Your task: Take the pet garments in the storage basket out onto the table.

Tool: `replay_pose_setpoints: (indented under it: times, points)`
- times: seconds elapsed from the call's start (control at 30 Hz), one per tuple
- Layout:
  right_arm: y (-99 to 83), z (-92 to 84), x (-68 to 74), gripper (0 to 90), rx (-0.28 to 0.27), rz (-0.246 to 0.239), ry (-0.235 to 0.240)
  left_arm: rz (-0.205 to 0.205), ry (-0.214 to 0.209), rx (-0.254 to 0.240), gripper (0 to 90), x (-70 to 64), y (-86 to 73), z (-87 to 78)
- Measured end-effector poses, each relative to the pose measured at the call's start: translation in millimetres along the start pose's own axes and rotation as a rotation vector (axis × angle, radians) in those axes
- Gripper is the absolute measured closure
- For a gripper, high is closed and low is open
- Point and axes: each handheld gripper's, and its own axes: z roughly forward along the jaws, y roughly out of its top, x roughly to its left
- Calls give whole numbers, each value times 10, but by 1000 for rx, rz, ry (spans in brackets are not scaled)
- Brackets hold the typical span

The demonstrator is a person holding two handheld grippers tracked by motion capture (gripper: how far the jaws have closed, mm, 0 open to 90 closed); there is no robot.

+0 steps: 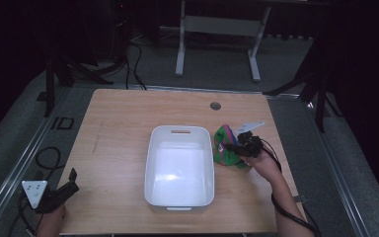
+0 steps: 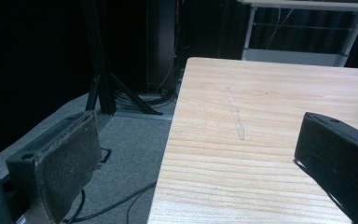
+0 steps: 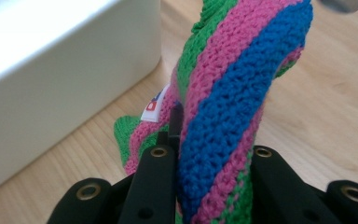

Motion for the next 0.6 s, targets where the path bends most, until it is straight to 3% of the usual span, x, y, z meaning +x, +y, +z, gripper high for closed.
replay_pose_setpoints:
  times: [0.3, 0.6]
  points:
    - [-117, 280, 10, 778, 65, 6, -3, -1, -3, 2, 10, 2, 1, 1]
    - [-179, 361, 8, 752, 54, 41, 14, 0, -1, 2, 10, 1, 1, 1]
